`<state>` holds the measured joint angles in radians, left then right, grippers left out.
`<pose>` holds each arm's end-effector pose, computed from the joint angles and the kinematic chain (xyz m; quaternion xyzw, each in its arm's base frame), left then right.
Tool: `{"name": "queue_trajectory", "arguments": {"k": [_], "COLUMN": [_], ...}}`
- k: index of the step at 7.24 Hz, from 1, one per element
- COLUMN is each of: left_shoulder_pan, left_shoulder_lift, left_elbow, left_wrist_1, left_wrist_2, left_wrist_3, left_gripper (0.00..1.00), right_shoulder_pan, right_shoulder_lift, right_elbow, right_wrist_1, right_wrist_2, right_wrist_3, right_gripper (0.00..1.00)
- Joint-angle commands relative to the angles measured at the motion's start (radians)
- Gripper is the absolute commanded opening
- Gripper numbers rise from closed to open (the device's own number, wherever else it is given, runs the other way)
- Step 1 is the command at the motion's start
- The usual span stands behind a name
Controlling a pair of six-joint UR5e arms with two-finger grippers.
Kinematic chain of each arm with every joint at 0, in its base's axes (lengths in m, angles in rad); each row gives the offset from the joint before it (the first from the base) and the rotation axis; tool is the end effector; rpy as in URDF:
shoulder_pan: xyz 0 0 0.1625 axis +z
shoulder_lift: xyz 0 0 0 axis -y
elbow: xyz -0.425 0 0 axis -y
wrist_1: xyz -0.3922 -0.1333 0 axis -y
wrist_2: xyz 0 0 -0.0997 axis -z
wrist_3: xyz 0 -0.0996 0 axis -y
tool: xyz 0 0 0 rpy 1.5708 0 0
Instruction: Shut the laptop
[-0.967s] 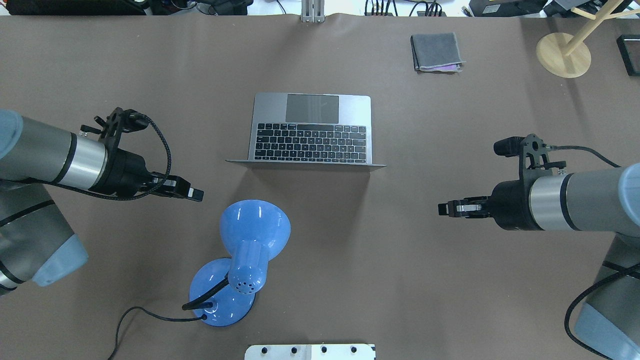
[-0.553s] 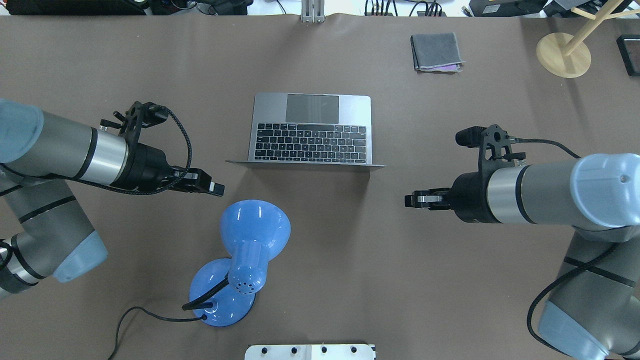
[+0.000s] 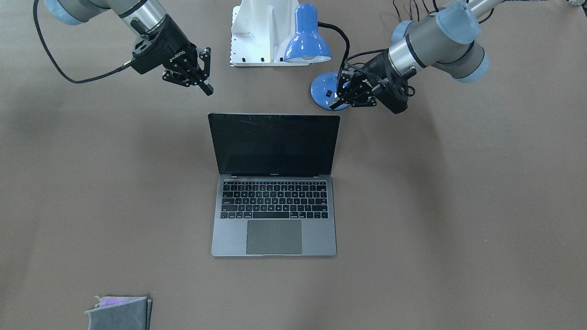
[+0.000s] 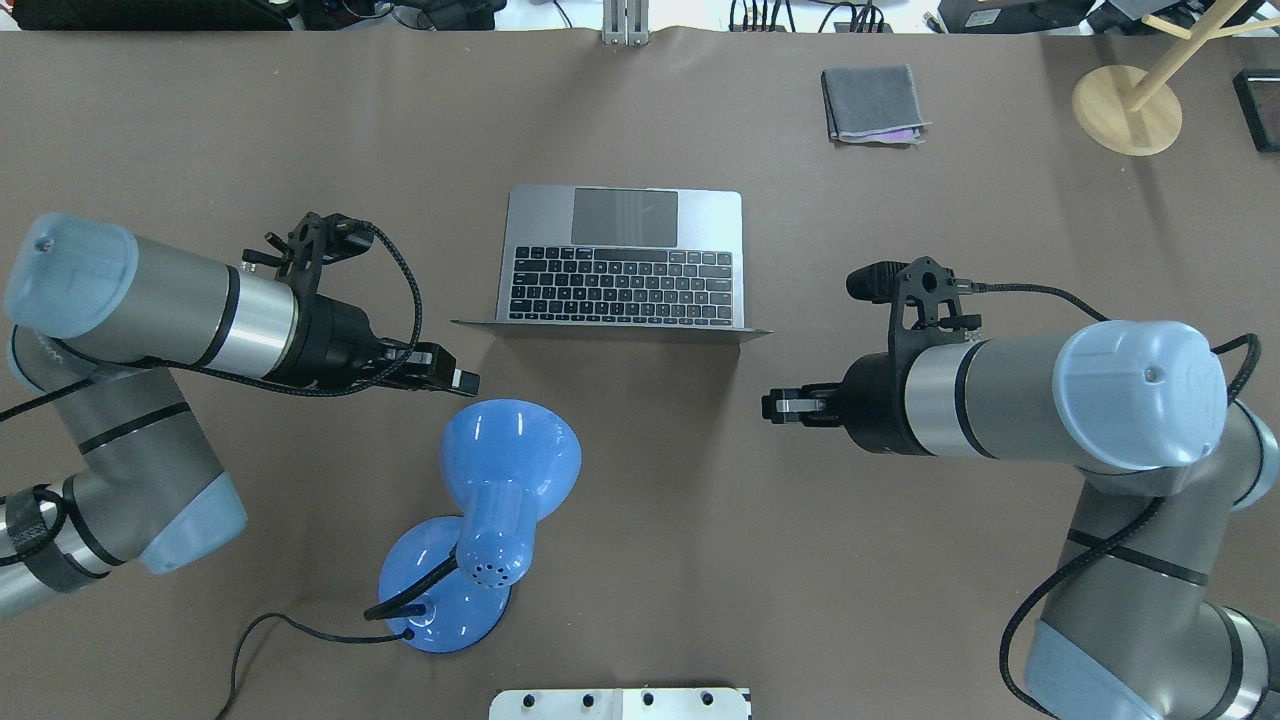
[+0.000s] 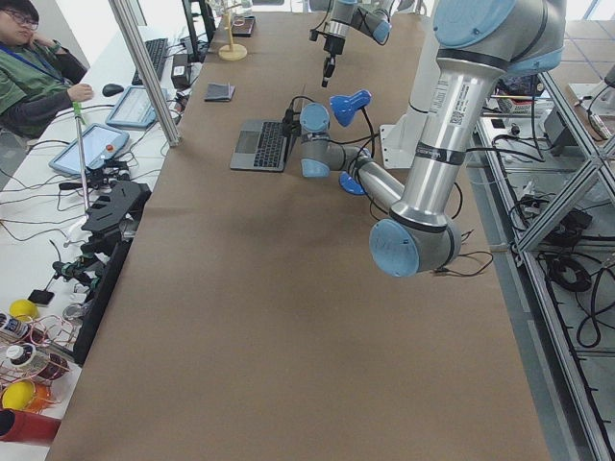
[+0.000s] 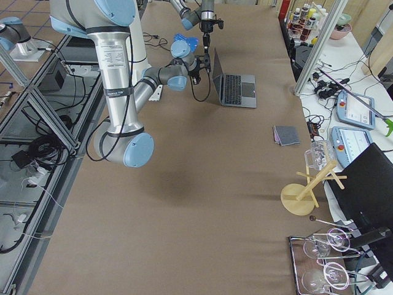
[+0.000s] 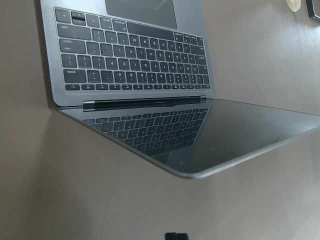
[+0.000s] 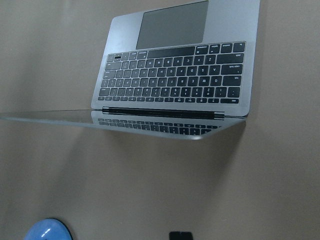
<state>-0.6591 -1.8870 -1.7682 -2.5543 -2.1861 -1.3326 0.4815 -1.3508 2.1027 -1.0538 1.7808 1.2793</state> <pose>0.3980 -0.4042 0.2803 0.0814 0.6807 0.0557 0.7259 -0.3927 -0.3322 0.2431 0.1440 -0.5778 0.0141 0.8032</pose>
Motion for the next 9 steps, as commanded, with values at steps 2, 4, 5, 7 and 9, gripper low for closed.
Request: {"name": "queue_trajectory", "arguments": {"k": [2, 4, 5, 7, 9], "left_shoulder_pan": [0.001, 0.001, -0.002, -0.016, -0.025], "left_shoulder_lift": [-0.015, -0.017, -0.021, -0.024, -0.026], "left_elbow": [0.001, 0.001, 0.003, 0.007, 0.006], "left_wrist_1": [0.000, 0.000, 0.003, 0.003, 0.025], "left_wrist_2": [0.000, 0.000, 0.000, 0.002, 0.002], "left_wrist_3": [-0.003, -0.002, -0.002, -0.002, 0.003], "left_gripper": [0.00, 0.00, 0.00, 0.00, 0.00], "right_shoulder_pan": [-0.003, 0.012, 0.032, 0.052, 0.051], "right_shoulder_lift": [0.085, 0.107, 0.108, 0.143, 0.165], "right_elbow": [-0.043, -0.043, -0.044, -0.046, -0.079], "right_wrist_1": [-0.062, -0.086, -0.097, -0.150, -0.149], "right_wrist_2": [-0.012, -0.017, -0.014, -0.014, -0.015], "right_wrist_3": [0.000, 0.000, -0.001, -0.003, 0.000], "right_gripper": [0.00, 0.00, 0.00, 0.00, 0.00]}}
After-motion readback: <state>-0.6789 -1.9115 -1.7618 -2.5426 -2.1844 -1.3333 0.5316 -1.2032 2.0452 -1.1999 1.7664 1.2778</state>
